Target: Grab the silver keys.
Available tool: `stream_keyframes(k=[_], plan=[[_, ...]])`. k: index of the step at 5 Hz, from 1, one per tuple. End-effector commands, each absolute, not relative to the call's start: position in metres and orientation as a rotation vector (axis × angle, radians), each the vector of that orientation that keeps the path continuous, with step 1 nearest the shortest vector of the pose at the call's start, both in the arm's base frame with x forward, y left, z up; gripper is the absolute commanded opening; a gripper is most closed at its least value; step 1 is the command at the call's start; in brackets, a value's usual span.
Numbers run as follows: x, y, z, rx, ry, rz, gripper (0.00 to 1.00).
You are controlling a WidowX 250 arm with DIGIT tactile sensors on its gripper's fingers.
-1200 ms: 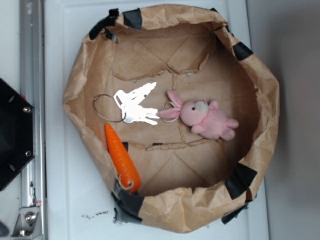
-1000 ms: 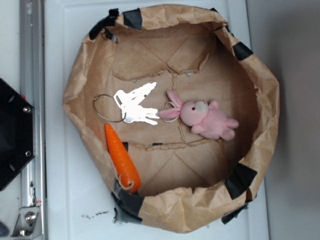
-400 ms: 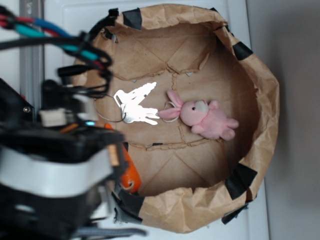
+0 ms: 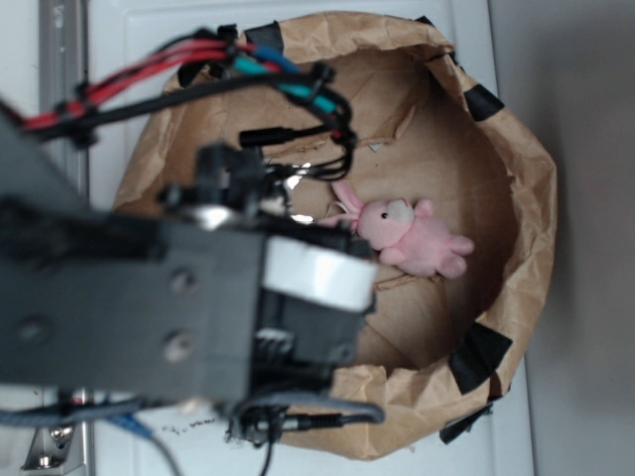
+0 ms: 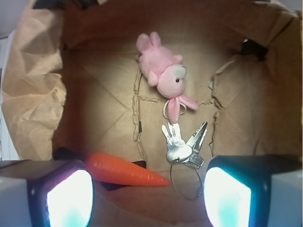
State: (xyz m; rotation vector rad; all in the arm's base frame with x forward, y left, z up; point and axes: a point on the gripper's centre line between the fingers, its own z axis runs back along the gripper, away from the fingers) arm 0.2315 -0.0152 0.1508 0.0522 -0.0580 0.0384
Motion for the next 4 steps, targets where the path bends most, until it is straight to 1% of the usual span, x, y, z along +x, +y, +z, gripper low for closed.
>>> stream_keyframes(k=[1,2,3,4], plan=[[0.245,0.012,0.148,0.056,-0.002,0.011,1.00],[0.243,0.019,0.145,0.026,0.016,0.002,1.00],[0.241,0.023,0.146,-0.025,0.036,-0.005,1.00],[0.241,0.024,0.144,-0.019,0.041,0.002,1.00]])
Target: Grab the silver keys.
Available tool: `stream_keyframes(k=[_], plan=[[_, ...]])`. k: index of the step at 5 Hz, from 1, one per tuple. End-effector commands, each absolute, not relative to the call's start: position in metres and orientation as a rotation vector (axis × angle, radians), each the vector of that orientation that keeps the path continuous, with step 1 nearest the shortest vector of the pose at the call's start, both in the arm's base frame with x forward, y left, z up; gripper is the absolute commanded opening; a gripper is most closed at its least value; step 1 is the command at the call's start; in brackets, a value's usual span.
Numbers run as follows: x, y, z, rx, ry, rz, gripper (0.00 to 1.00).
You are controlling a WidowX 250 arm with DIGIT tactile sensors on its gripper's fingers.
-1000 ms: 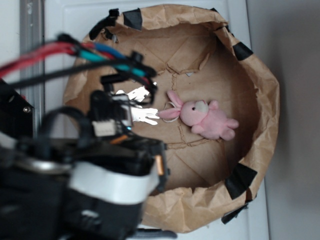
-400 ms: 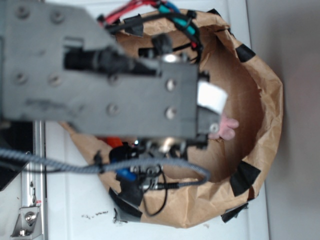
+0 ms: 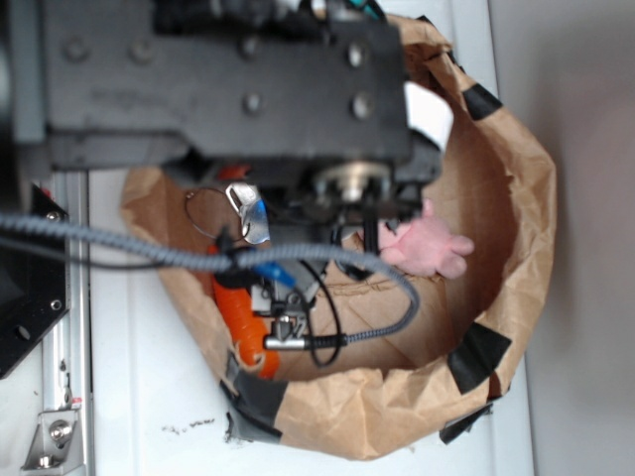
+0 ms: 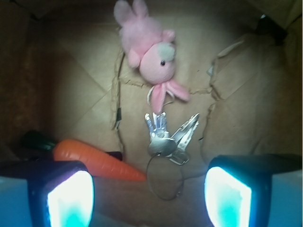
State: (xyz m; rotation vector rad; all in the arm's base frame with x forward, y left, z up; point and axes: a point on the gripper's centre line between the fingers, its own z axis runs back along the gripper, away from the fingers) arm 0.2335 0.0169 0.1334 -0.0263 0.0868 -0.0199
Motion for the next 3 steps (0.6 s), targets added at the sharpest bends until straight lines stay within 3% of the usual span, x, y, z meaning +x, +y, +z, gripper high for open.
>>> stream_keyframes(k=[1,3], plan=[[0.234,0.016,0.128,0.037,0.062,-0.036,1.00],[0.220,0.018,0.092,0.137,0.102,-0.098,1.00]])
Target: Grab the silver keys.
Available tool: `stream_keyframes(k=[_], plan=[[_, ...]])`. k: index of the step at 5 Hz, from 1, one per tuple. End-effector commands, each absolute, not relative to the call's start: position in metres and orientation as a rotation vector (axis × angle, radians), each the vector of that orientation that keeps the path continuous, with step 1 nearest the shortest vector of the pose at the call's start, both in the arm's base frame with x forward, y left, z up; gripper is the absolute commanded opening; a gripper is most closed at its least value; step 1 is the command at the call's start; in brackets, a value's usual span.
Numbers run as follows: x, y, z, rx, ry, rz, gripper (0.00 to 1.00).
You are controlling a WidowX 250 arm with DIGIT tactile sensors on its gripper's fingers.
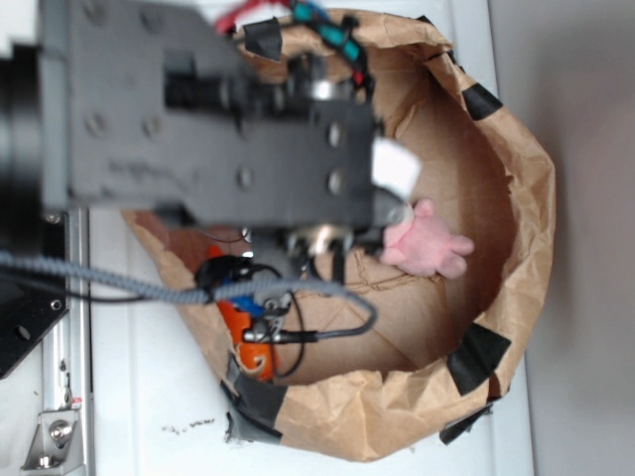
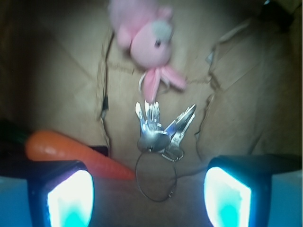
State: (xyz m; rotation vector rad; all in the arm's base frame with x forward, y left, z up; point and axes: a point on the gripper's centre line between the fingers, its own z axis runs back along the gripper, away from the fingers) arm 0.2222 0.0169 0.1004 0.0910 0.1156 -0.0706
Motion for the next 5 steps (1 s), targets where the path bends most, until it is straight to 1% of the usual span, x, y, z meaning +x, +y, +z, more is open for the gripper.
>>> stream_keyframes(k=[1,2,3,4,5], plan=[[0.223,0.023,0.088,0.150,0.107,-0.086,1.00],[0.232,0.030,0.087,0.136,0.129,-0.047,1.00],[0.236,0.034,0.082,0.126,0.167,-0.027,1.00],[0.229,0.030,0.073,0.158,0.163,-0.059,1.00],[0.220,0.028,0.071,0.151,0.161,-0.097,1.00]])
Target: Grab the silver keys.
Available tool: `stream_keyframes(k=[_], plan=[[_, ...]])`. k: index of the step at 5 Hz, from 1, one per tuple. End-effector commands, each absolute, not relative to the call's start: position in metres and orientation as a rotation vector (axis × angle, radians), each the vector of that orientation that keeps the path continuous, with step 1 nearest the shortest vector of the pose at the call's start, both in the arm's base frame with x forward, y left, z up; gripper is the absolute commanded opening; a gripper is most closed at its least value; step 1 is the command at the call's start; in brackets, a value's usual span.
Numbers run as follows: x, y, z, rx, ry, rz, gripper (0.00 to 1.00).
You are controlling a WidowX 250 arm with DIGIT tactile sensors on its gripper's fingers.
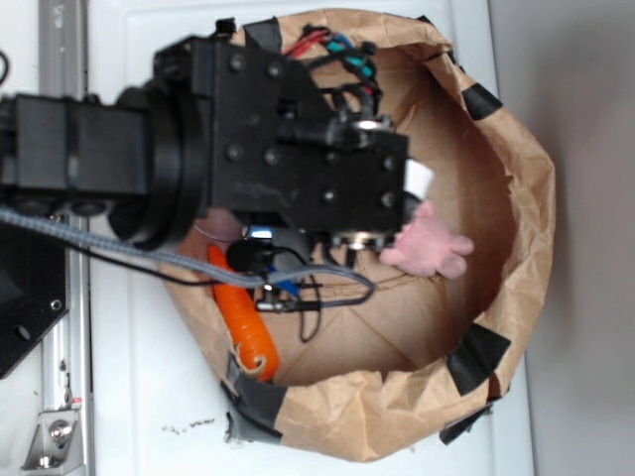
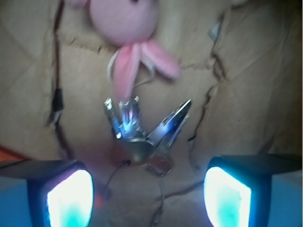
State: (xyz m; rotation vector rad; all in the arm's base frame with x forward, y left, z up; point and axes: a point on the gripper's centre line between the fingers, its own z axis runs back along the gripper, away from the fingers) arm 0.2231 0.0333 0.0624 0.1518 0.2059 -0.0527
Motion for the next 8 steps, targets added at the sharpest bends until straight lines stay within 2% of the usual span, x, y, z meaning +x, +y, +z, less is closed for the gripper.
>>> stream_keyframes(k=[1,3,5,8], plan=[[0.217,0.026,0.074,0.144,0.161,-0.110,1.00],[0.205,0.017,0.064,0.133,0.173,-0.168,1.00],[0.193,0.016,0.045,0.160,0.184,-0.232,1.00],[0.206,0.028,0.020,0.176,0.153,-0.220,1.00]])
